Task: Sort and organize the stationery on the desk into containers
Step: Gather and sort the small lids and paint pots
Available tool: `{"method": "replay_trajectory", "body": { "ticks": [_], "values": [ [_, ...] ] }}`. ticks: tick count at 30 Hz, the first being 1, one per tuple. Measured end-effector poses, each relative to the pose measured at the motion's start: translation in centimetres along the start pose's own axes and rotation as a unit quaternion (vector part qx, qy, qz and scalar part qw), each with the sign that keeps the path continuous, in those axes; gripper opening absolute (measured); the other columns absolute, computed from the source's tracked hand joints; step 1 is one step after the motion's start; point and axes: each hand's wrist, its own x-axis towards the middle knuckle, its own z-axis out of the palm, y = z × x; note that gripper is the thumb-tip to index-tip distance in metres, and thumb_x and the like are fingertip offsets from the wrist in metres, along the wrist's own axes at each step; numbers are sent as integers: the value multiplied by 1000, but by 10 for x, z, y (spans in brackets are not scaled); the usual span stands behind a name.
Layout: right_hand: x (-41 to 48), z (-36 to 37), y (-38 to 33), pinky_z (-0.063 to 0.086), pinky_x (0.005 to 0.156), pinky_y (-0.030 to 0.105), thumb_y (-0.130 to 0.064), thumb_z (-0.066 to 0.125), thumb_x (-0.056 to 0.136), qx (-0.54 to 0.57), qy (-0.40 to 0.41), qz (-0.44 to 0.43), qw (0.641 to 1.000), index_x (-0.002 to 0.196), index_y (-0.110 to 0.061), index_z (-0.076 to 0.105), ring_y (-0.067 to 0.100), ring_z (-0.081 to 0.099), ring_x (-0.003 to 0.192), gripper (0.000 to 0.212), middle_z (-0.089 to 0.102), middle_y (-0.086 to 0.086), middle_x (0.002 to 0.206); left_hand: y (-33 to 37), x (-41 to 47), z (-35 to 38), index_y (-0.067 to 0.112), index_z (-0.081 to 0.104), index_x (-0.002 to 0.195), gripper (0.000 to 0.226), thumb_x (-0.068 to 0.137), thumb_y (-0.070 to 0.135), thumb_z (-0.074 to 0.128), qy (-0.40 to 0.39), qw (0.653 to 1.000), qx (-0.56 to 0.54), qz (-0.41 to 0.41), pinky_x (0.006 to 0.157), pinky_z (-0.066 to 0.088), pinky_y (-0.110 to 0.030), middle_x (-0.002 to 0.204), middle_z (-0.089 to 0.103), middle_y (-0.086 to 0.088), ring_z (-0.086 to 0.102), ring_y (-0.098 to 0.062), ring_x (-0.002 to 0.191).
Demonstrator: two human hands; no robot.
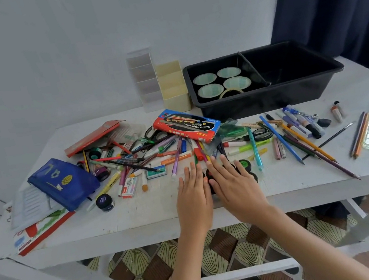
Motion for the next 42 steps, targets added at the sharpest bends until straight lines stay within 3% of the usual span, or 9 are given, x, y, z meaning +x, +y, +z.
{"method": "replay_trajectory", "body": {
  "ticks": [4,9,14,17,21,27,30,38,42],
  "values": [
    [-1,0,0,23,111,44,-37,0,101,-24,13,26,999,141,-10,40,26,32,138,63,40,10,146,0,-2,0,17,16,149,79,87,55,-14,9,1000,8,3,114,-5,-22,156,15,3,-2,-5,141],
    [-2,2,-1,30,107,45,-35,0,101,-5,14,35,999,138,-3,42,30,37,134,65,41,17,144,1,-2,-4,23,5,149,68,89,52,-10,-20,1000,20,-9,115,-9,-25,156,-1,9,-9,-5,143],
    [-2,-1,5,-13,112,35,-50,-46,68,3,-21,-19,1000,143,-11,-16,24,-17,142,90,-17,8,153,3,-2,-7,27,-8,146,63,87,47,-8,-53,998,7,-20,117,-11,-30,155,-11,13,-15,-2,141],
    [0,-9,8,-17,111,28,-57,-20,86,97,-30,-9,995,147,-15,-10,15,-19,143,75,-12,2,157,6,1,-13,28,-7,146,59,90,41,1,-69,995,-68,-37,116,-13,-26,156,-10,14,-15,1,141],
    [-2,-20,3,-7,115,23,-27,32,102,274,48,22,960,149,-16,20,9,-3,145,50,16,-1,157,11,-1,-21,28,14,149,57,94,42,14,8,960,-263,-96,116,-7,-21,156,8,15,0,11,138],
    [6,-23,-35,11,119,32,-19,39,101,329,55,-54,941,140,-13,42,16,19,144,40,38,3,148,10,-14,-47,20,42,140,40,103,26,30,141,899,-381,-162,111,24,-14,143,42,12,34,8,130],
    [15,-25,-64,17,116,30,-16,39,100,343,39,-98,934,138,-11,44,17,28,139,39,42,4,146,-6,-23,-61,21,47,135,36,102,24,32,192,884,-379,-194,94,26,3,133,48,15,40,16,116],
    [55,-12,-139,27,107,22,-14,44,98,358,5,-164,919,135,-11,47,17,41,130,38,50,3,138,-64,-44,-103,17,54,130,35,102,24,33,295,850,-362,-246,96,35,-10,128,57,6,48,-5,121],
    [78,-4,-176,28,100,18,-9,47,96,358,-3,-167,919,132,-8,50,20,46,123,37,54,8,132,-101,-48,-124,14,54,130,35,102,23,35,312,845,-345,-264,87,35,2,129,57,1,50,-6,119]
  ]
}}
